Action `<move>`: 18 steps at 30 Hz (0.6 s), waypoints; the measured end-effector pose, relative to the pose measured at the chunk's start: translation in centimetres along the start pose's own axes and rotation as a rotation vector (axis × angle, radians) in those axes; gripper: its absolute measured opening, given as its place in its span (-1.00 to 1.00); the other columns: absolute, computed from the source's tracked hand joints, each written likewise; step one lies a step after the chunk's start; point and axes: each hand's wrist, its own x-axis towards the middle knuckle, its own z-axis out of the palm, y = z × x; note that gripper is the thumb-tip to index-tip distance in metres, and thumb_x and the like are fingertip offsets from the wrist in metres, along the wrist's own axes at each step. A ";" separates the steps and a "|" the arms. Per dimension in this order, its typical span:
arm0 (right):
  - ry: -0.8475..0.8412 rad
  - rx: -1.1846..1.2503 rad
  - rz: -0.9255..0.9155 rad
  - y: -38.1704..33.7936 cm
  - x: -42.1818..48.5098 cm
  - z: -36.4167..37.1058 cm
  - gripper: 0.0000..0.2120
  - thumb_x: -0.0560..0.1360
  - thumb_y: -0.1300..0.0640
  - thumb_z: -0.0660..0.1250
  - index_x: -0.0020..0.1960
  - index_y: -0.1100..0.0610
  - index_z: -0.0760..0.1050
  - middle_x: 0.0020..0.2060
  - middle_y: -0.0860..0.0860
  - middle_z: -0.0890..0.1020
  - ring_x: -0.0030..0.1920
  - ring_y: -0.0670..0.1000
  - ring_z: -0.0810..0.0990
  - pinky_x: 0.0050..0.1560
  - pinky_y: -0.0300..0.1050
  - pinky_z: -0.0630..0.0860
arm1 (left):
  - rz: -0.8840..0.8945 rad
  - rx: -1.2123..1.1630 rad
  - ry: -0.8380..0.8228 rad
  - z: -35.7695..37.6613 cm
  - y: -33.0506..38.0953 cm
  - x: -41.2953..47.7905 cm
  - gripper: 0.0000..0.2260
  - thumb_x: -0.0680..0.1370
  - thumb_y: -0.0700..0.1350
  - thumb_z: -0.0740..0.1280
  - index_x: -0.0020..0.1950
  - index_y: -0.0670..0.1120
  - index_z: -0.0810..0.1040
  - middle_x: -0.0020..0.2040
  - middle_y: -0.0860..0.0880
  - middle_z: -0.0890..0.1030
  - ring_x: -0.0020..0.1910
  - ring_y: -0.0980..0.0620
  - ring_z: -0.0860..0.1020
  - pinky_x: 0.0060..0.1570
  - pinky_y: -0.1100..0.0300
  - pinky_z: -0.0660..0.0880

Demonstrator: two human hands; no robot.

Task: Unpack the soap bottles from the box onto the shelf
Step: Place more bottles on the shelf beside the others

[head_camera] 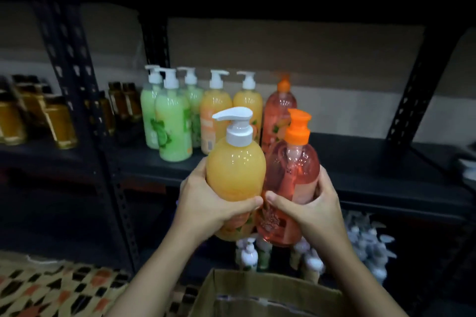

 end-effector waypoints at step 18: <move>0.126 -0.044 -0.190 -3.2 14.6 3.0 -0.16 0.08 -0.17 0.67 0.29 -0.19 0.41 0.16 -0.13 0.60 0.14 -0.12 0.61 0.17 0.04 0.59 | 0.226 0.052 0.202 1.4 3.7 14.5 -0.23 0.02 0.26 0.64 0.14 0.26 0.38 0.06 0.15 0.59 0.06 0.08 0.58 0.05 0.14 0.55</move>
